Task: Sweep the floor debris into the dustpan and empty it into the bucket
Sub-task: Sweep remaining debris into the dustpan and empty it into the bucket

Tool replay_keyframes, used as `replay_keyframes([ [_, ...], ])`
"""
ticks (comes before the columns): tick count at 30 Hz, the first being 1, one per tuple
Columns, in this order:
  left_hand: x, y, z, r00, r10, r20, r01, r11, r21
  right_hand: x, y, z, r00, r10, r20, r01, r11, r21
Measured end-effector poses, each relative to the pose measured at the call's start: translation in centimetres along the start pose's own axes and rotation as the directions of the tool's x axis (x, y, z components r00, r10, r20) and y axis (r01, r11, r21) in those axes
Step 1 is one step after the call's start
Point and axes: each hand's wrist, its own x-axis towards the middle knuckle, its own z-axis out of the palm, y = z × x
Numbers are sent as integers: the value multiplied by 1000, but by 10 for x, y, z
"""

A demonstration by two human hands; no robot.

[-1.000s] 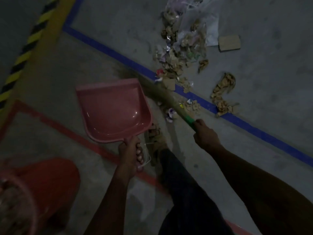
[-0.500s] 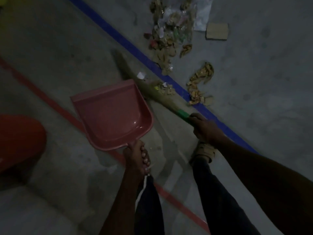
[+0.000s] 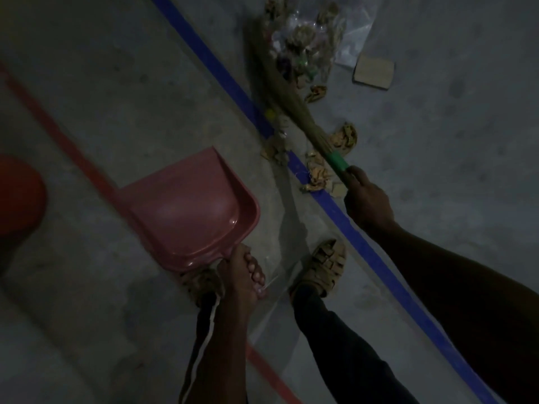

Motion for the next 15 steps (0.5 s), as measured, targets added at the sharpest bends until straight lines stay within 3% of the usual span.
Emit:
replay_keyframes([
  [4,-3,-11,-2,1000,-6,-11,6,1000,-2,-9,-4,0,991,-115,-61,121,988,99],
  [8,5,-18,-11,1000,-18,-14,18,1000,-3,-24,-6,15,974,-214,76,202,970,136],
  [12,16,-17,-19,1000,-2,-1,2,1000,26,-34,-3,23,969,-22,245,32,999,-36],
  [15,24,-14,-26,999,24,23,-25,998,54,-35,-10,21,983,129,130,-121,990,-71],
])
